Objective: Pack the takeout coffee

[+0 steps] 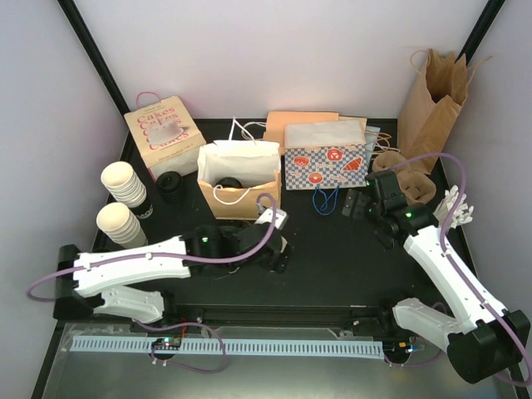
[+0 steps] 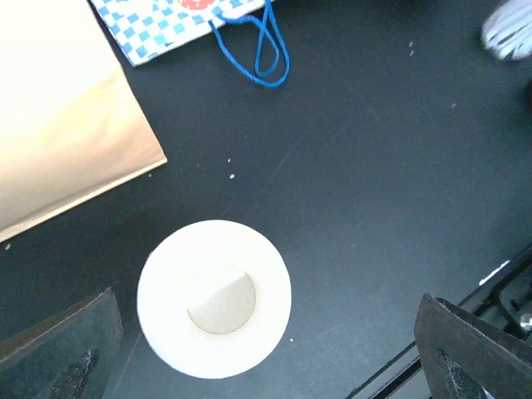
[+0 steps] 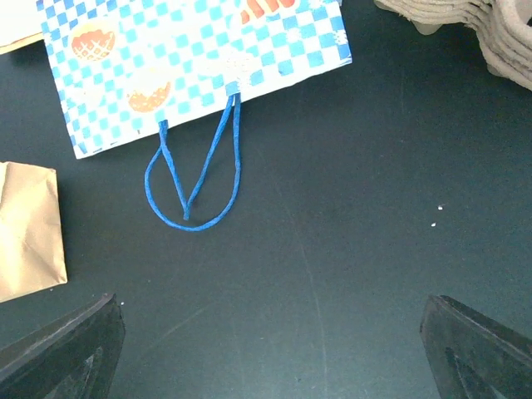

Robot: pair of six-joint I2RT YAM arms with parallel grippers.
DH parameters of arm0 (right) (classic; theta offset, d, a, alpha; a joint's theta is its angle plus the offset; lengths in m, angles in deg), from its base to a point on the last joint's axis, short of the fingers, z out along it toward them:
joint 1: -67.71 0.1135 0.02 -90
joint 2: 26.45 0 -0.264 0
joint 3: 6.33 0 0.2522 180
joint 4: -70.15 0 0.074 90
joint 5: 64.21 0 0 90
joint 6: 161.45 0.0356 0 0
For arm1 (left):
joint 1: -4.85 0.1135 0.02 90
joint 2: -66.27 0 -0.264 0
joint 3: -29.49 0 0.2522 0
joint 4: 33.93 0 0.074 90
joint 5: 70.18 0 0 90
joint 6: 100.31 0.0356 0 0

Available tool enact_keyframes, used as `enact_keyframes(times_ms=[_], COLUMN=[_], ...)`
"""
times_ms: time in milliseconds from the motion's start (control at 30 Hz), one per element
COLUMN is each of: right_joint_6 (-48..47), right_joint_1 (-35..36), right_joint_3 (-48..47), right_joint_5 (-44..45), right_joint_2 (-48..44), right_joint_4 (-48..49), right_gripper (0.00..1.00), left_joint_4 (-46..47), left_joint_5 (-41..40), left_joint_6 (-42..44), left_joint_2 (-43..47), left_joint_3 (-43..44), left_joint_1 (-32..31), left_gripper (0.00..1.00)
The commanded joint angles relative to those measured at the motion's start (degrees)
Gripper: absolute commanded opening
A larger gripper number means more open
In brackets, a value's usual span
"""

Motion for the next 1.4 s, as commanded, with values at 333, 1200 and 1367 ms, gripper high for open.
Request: enact_keyframes(times_ms=[333, 1200, 1367], right_joint_6=[5.6, 11.3, 12.2], right_joint_1=[-0.2, -0.2, -0.2], right_joint_3=[-1.9, -4.4, -5.4], right_joint_5=[7.3, 11.3, 12.6], right_joint_2=[1.9, 3.7, 4.5], right_joint_4=[-5.1, -8.8, -10.1], right_gripper=[1.0, 1.0, 1.0], left_joint_4=[2.6, 7.8, 7.9], left_joint_5=[4.6, 5.5, 5.8], left_joint_6=[4.0, 10.0, 10.2], left_joint_2=[22.7, 37.2, 35.7], left_joint_3=[-9.3, -18.4, -18.7], left_joint_1=[14.1, 18.5, 18.5], left_gripper=[0.99, 0.99, 0.99])
